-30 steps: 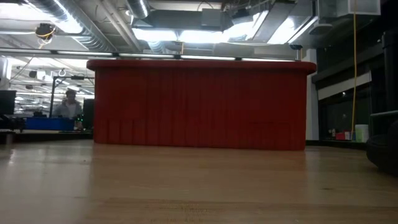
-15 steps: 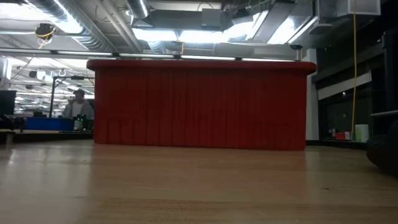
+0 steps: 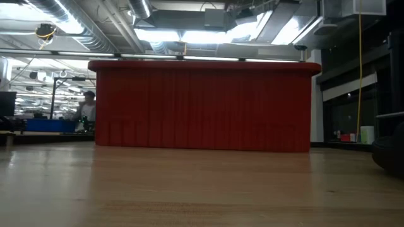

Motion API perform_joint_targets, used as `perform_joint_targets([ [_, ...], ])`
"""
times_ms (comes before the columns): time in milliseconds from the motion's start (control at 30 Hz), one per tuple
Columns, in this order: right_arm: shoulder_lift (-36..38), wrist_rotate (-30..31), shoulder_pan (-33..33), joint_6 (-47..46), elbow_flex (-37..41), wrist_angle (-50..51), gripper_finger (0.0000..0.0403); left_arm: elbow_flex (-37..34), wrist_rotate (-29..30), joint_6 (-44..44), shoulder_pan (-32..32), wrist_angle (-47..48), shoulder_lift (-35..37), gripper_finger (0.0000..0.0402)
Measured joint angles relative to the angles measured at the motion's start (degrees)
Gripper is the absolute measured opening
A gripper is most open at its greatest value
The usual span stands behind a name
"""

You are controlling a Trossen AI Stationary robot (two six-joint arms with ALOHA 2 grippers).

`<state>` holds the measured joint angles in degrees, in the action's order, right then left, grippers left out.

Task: Pick and place slides into bin
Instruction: Put the left black slipper into the red bin

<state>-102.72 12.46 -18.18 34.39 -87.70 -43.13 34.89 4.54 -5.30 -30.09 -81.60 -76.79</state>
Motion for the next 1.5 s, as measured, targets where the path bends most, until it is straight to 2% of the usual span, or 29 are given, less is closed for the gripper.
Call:
perform_joint_targets([
  [133, -0.02, -2.0, 0.1, -2.36, 0.0, -0.15, 0.0161, 0.0, 0.02, 0.0, 0.36, 0.02, 0.0, 0.0073],
  [267, -0.02, -2.93, 0.21, -2.65, 0.0, -0.26, 0.0134, 0.0, 0.02, 0.0, 0.6, 0.2, 0.0, 0.0073],
  [600, -0.02, -2.87, 0.42, -2.64, 0.0, -0.49, 0.0018, 0.0, 0.87, -0.24, 0.6, 0.37, -0.02, 0.0073],
  [867, -0.02, -2.96, 1.28, -5.75, 0.0, -0.09, 0.0015, 0.0, 2.17, -0.17, 0.62, 0.42, -0.02, 0.0073],
  [1067, 0.02, -2.66, 2.08, -8.63, 0.0, -0.04, 0.0015, 0.0, 7.67, -0.1, 0.58, 0.37, -0.02, 0.0074],
  [1200, 0.18, -2.65, 2.57, -8.74, 0.02, 0.17, 0.0015, 0.0, 10.37, 1.13, 0.56, 0.58, -0.02, 0.0136],
  [1333, 0.75, -0.11, 2.51, -8.21, 0.04, 0.82, 0.0015, 0.0, 13.32, 3.06, 0.55, 0.36, 0.15, 0.0198],
  [1500, 1.84, 2.51, 2.05, -5.75, 0.14, 2.11, 0.0015, 0.0, 15.96, 2.62, 0.58, 0.29, 0.22, 0.0231],
])
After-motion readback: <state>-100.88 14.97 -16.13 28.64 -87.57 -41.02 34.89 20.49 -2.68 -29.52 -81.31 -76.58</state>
